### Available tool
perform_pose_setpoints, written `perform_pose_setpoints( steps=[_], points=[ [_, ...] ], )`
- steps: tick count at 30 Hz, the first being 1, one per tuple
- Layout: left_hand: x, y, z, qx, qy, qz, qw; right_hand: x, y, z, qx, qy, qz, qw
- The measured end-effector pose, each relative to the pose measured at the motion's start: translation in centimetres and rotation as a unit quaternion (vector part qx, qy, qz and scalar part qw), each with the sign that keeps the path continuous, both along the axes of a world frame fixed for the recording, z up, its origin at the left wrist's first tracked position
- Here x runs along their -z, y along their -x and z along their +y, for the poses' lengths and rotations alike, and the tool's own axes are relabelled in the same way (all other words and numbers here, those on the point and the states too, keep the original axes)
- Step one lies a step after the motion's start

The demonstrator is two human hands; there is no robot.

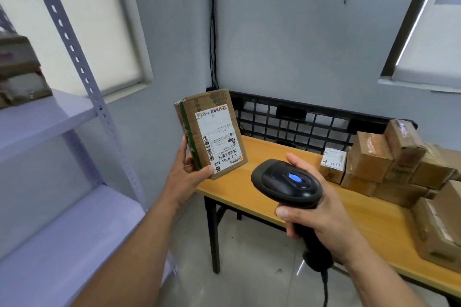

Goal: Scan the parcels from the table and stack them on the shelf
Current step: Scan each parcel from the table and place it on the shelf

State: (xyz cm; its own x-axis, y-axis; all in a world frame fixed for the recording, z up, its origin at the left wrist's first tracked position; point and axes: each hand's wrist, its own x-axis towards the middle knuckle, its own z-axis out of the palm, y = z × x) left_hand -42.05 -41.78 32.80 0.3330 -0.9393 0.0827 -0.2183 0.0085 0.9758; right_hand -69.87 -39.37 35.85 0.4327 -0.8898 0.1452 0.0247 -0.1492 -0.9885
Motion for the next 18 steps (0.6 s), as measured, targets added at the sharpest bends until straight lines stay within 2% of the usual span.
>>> perform_pose_setpoints(
  steps=[9,18],
  points=[
    [-0.8,-0.6,10.3,-0.078,-0.007,-0.039,0.996,-0.1,-1.0,5.5,-0.091,0.014,-0.023,0.996],
    [-1.8,-3.7,26.2,-0.211,-0.026,-0.096,0.973,1.5,-6.9,13.1,-0.201,0.025,-0.044,0.978]
  ],
)
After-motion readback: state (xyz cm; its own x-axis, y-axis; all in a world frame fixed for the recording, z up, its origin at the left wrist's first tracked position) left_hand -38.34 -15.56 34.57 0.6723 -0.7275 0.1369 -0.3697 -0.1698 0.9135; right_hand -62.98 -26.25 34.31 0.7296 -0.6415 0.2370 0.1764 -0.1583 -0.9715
